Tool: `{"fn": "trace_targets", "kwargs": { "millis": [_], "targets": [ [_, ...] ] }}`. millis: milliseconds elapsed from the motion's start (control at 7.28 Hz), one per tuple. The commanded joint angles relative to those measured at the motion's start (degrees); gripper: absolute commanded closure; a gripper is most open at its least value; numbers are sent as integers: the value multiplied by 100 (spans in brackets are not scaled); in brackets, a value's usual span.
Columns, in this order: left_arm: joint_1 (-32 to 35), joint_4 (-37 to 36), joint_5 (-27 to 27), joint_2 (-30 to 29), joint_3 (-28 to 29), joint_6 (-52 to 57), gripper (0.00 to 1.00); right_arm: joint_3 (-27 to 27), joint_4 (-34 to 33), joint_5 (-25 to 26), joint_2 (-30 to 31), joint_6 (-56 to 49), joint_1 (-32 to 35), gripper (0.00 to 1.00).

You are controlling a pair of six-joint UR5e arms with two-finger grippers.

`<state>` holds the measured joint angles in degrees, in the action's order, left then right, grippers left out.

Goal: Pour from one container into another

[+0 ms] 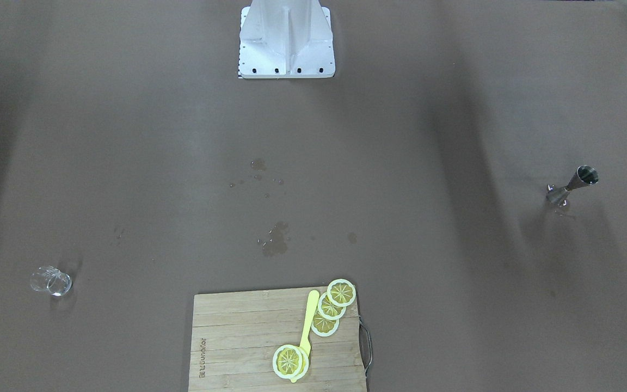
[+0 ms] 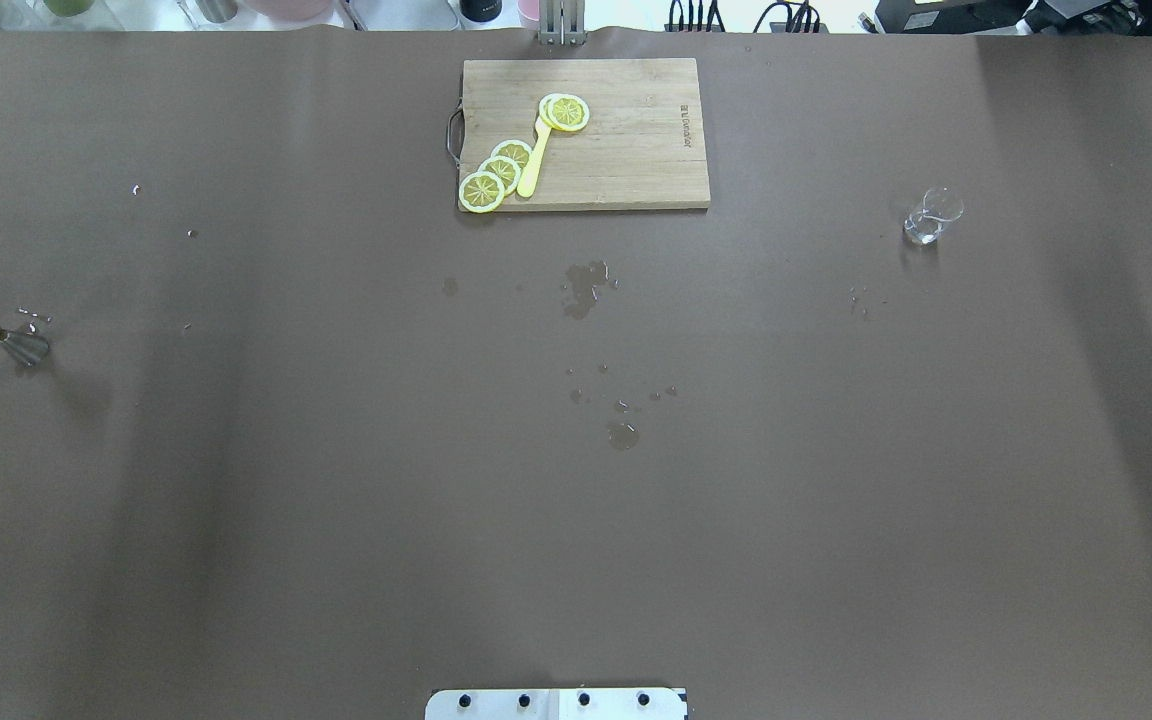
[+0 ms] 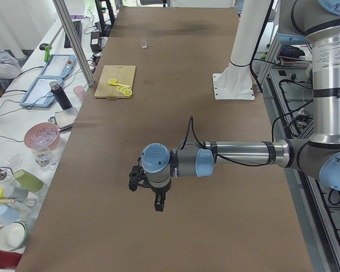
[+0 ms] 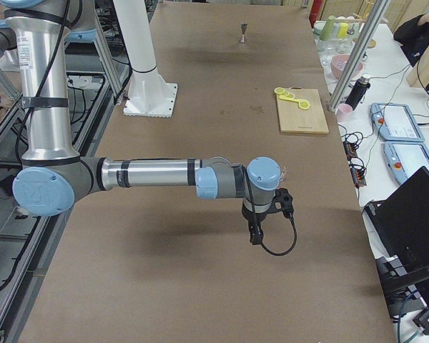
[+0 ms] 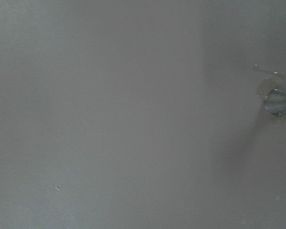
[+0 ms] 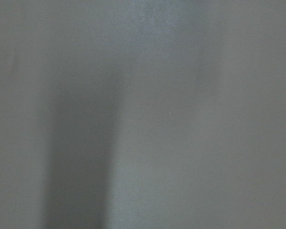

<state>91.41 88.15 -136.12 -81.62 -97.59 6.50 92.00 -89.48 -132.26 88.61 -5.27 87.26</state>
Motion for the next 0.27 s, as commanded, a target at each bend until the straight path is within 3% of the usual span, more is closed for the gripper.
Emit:
{"fn": "trace_targets", "kwargs": {
  "millis": [0,137],
  "targets": [
    [0,0,7,5,3,0,1,2,1,-2,25,-9,1,0],
    [0,-9,7,5,3,0,1,2,1,7,25,-18,1,0]
  ]
}}
